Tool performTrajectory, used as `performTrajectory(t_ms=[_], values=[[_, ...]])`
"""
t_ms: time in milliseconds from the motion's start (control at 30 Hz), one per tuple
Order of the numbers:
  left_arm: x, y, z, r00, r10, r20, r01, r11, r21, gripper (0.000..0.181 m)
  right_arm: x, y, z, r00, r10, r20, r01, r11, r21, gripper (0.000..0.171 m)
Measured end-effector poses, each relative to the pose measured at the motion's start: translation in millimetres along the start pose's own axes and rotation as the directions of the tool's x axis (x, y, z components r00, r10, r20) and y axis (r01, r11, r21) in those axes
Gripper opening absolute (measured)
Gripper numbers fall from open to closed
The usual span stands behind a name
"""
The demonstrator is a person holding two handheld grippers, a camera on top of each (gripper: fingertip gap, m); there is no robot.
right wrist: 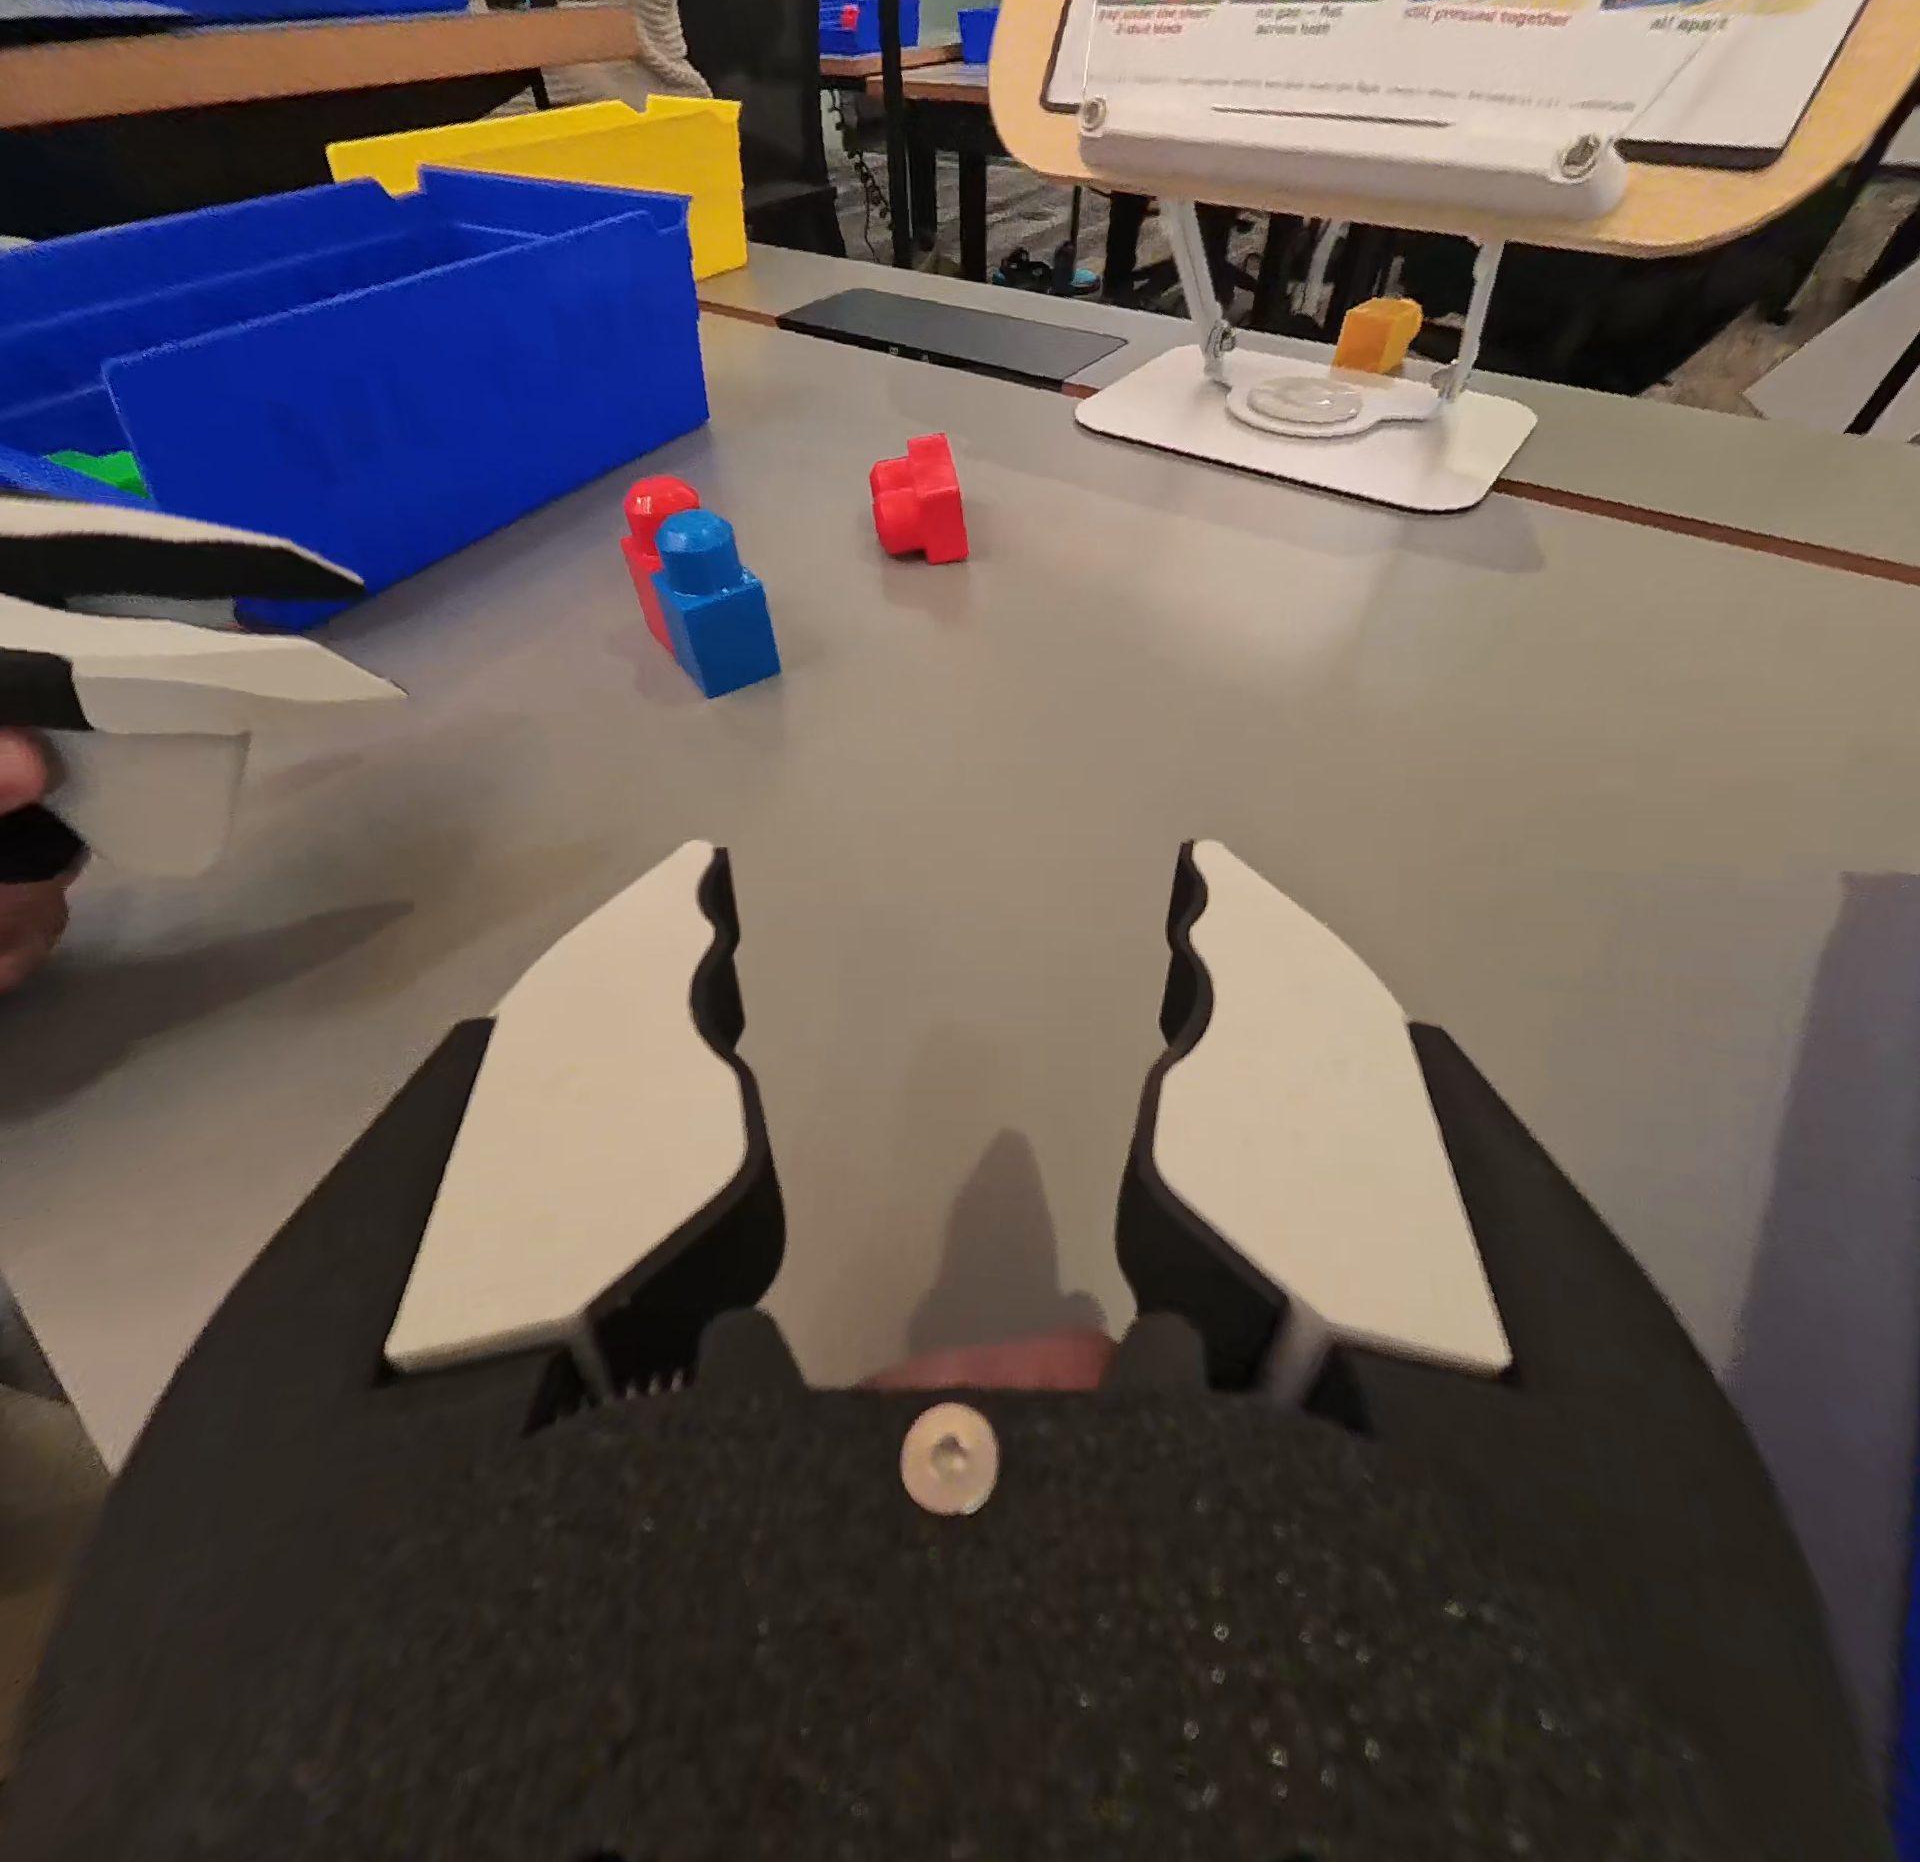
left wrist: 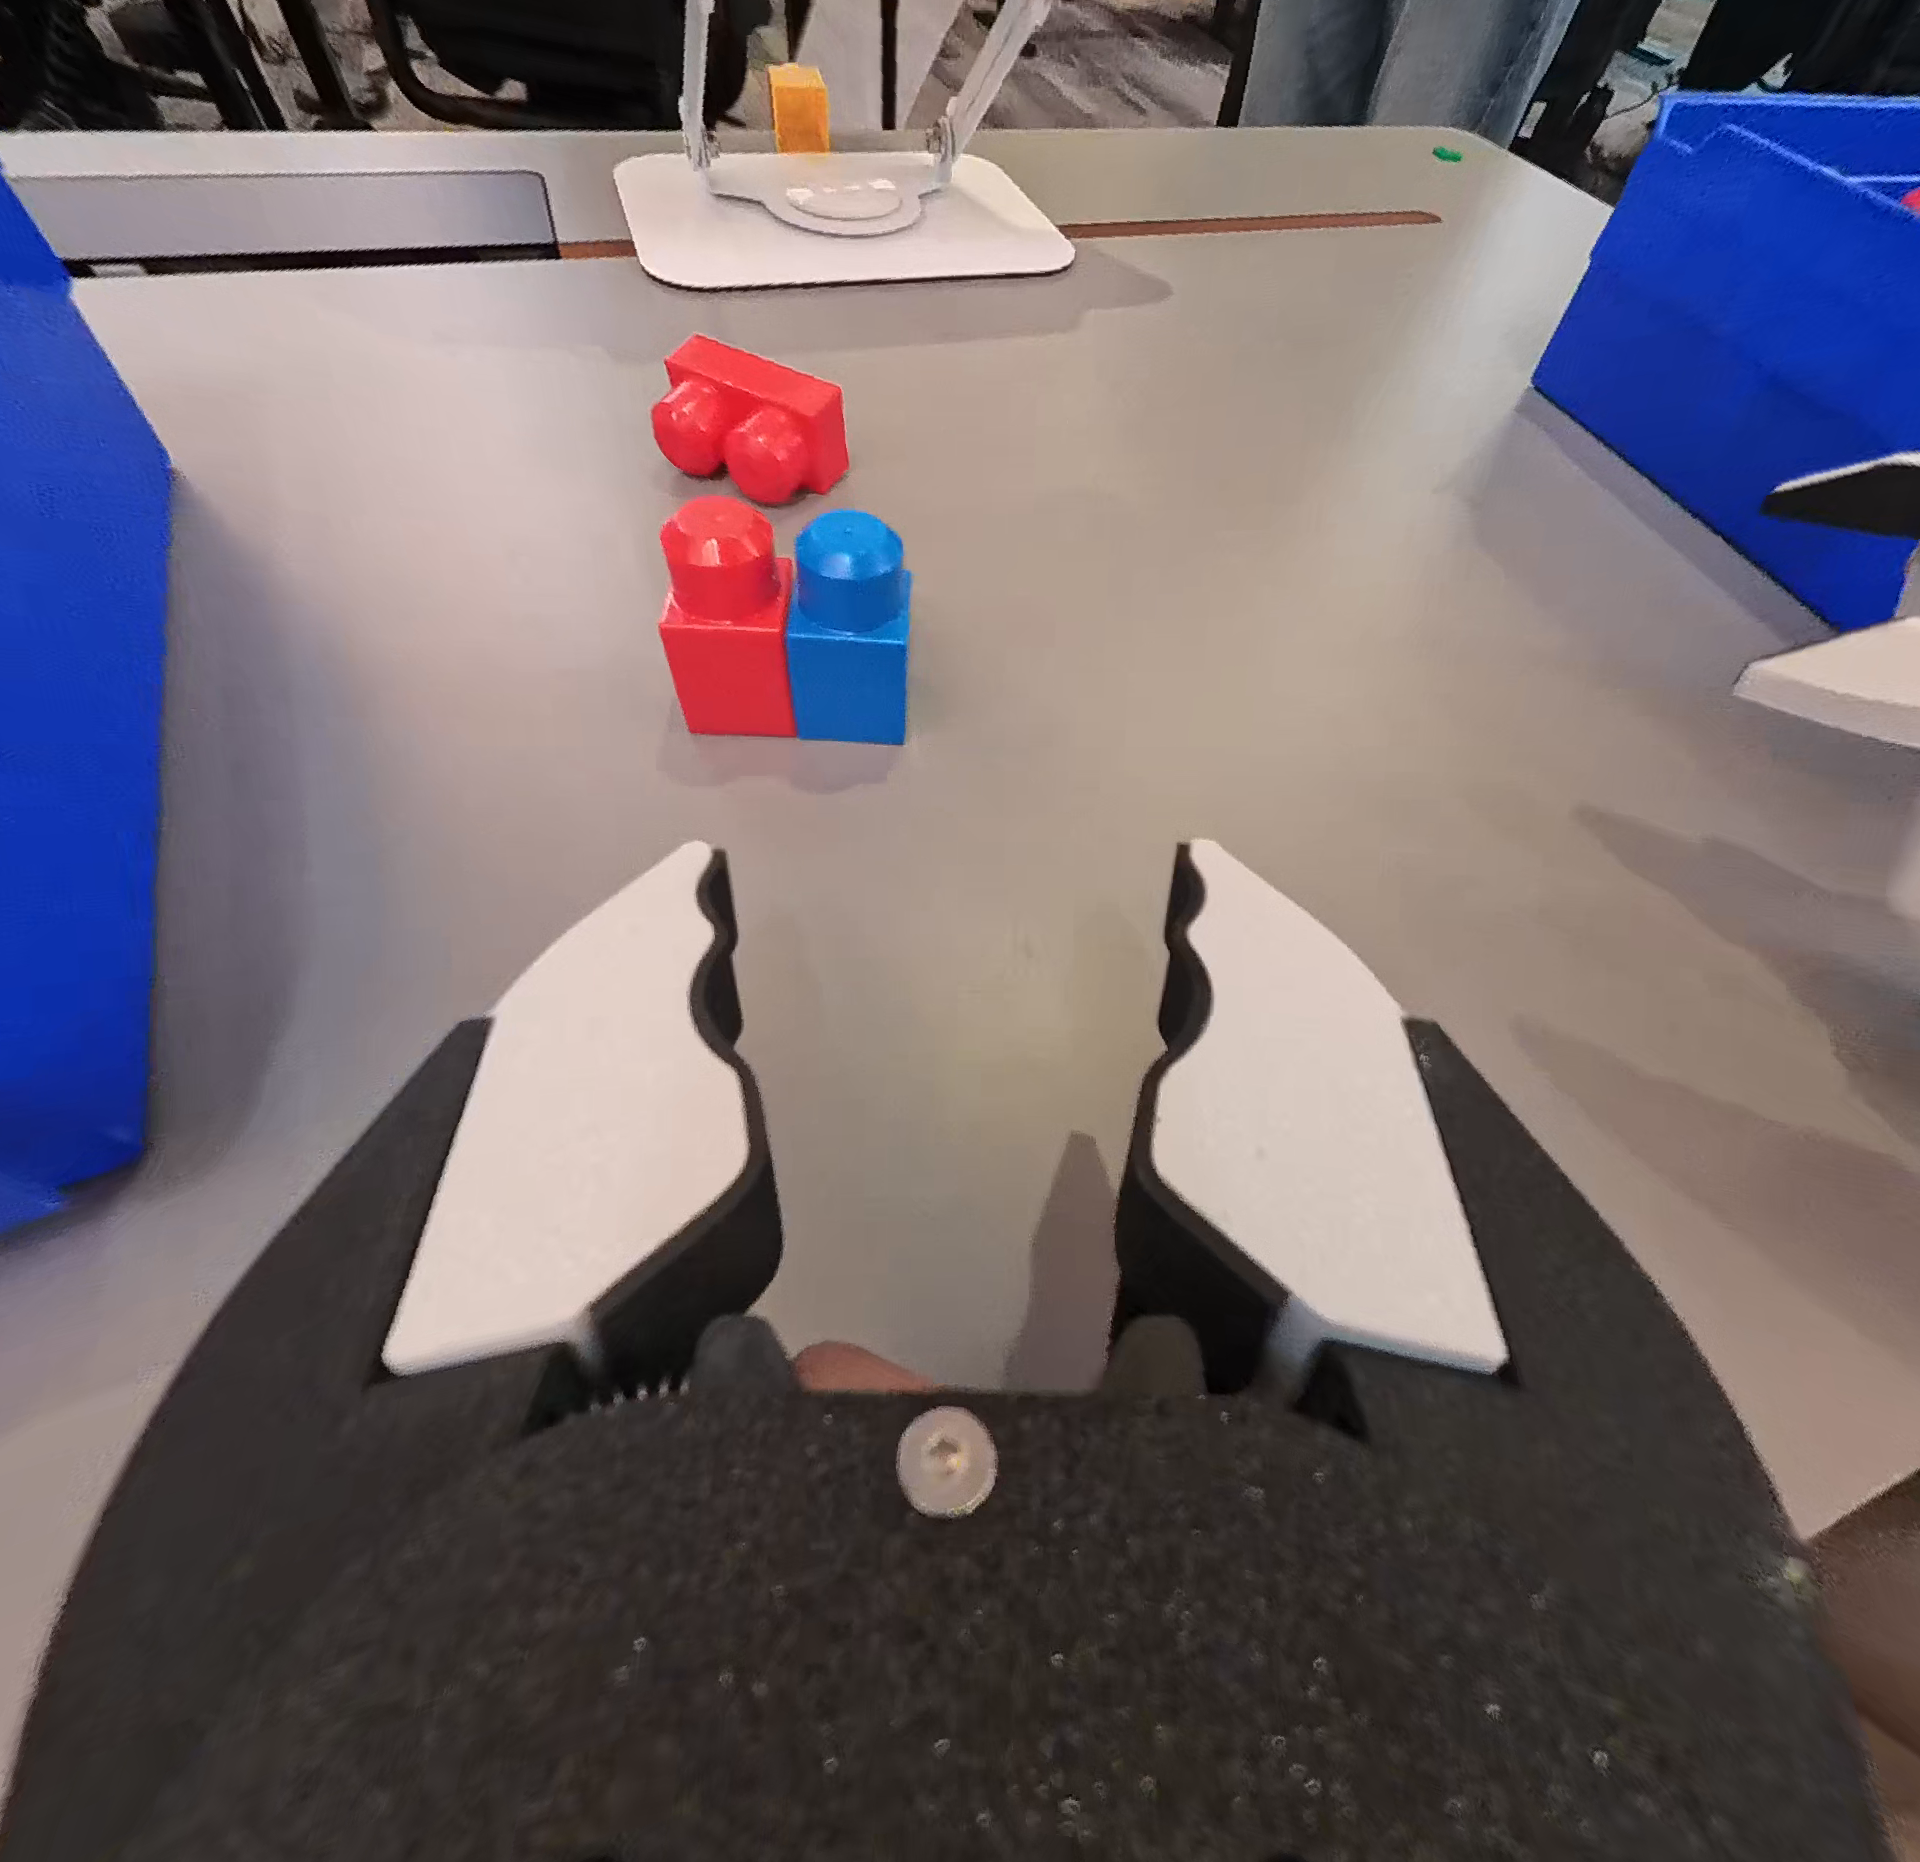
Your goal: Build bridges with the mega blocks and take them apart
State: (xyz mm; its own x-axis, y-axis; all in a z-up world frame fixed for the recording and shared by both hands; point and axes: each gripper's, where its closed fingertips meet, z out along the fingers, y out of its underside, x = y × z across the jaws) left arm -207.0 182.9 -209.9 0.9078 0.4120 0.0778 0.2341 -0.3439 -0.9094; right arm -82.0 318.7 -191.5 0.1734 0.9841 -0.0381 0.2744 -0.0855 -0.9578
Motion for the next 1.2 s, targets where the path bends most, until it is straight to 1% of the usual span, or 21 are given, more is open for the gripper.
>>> performTrajectory(t_ms=[133,300,700,867,1200], values=[[1.3,0.9,2.8,1.000,0.021,0.015,-0.021,1.000,-0.013,0.081,1.6,6.1,1.2,0.993,0.104,0.047,-0.104,0.995,-0.012,0.077],[-0.8,0.1,5.1,1.000,0.029,0.013,-0.028,0.999,-0.035,0.083,0.2,7.2,2.1,0.998,0.054,0.038,-0.053,0.998,-0.026,0.076],[1.7,-4.6,4.6,0.999,0.015,-0.029,-0.016,0.999,-0.032,0.091,-1.0,8.2,2.6,0.994,0.091,0.068,-0.089,0.996,-0.033,0.073],[4.7,-8.3,3.6,0.998,-0.006,-0.067,0.004,1.000,-0.025,0.091,-1.9,7.6,2.8,0.994,0.087,0.068,-0.086,0.996,-0.027,0.073],[1.4,-6.6,4.9,0.999,-0.004,-0.044,0.002,0.999,-0.036,0.087,-1.6,7.3,3.5,0.994,0.092,0.064,-0.091,0.996,-0.024,0.076]])
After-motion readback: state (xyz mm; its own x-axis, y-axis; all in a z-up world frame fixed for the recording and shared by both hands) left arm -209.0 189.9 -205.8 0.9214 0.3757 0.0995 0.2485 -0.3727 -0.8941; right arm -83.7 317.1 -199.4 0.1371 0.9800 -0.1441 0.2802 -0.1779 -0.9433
